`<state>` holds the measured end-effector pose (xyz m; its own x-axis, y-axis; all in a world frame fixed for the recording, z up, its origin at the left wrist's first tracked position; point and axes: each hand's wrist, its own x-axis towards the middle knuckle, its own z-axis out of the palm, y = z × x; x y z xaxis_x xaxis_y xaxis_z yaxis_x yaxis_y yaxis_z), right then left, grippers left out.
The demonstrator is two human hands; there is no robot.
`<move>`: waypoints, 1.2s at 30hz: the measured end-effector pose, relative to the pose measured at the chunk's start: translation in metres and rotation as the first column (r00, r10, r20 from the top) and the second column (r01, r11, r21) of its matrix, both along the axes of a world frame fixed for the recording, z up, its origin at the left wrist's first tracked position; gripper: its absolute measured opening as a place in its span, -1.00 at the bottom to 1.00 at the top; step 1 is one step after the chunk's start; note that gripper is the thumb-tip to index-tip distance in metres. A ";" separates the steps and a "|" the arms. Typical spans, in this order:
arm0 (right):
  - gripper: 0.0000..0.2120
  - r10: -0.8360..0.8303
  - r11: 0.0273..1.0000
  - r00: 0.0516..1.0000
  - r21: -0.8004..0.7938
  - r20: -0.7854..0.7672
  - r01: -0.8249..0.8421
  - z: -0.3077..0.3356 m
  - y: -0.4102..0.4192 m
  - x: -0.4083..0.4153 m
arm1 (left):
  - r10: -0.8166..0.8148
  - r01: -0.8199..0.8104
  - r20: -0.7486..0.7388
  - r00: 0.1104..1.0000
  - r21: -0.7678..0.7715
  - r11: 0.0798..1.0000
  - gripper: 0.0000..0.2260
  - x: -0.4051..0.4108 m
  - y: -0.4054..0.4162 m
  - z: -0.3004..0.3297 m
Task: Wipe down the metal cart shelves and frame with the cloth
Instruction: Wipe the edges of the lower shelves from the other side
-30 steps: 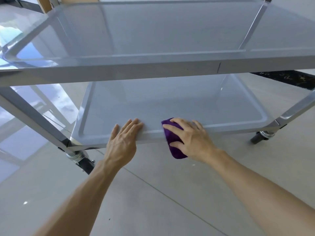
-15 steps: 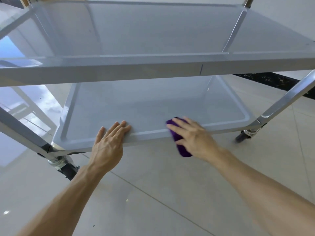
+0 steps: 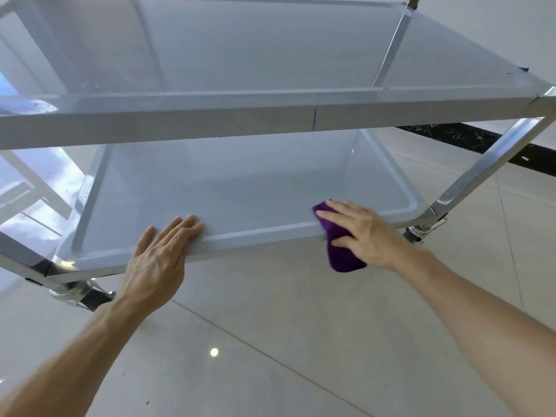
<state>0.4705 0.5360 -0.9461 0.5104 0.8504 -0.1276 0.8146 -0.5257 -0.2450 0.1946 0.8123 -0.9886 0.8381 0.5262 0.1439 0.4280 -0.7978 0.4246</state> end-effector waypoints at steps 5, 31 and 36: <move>-0.37 -0.132 0.991 0.988 -0.011 -0.082 0.131 0.006 -0.035 0.028 | -0.019 0.019 0.000 1.000 0.009 1.000 -0.61 0.001 -0.003 0.004; -0.43 -0.021 0.998 1.000 -0.065 0.006 0.021 0.010 -0.043 -0.014 | -0.008 0.046 -0.337 0.941 0.105 0.993 -0.50 0.051 -0.038 0.004; -0.54 -0.113 0.993 0.978 0.022 -0.176 0.118 0.037 -0.038 0.013 | 0.004 0.033 -0.318 0.948 0.111 0.993 -0.49 0.055 -0.042 0.000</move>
<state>0.4832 0.4978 -0.9092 0.5778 0.7922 -0.1964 0.6925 -0.6032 -0.3957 0.2497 0.7705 -0.9889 0.8574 0.5095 -0.0727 0.5138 -0.8398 0.1750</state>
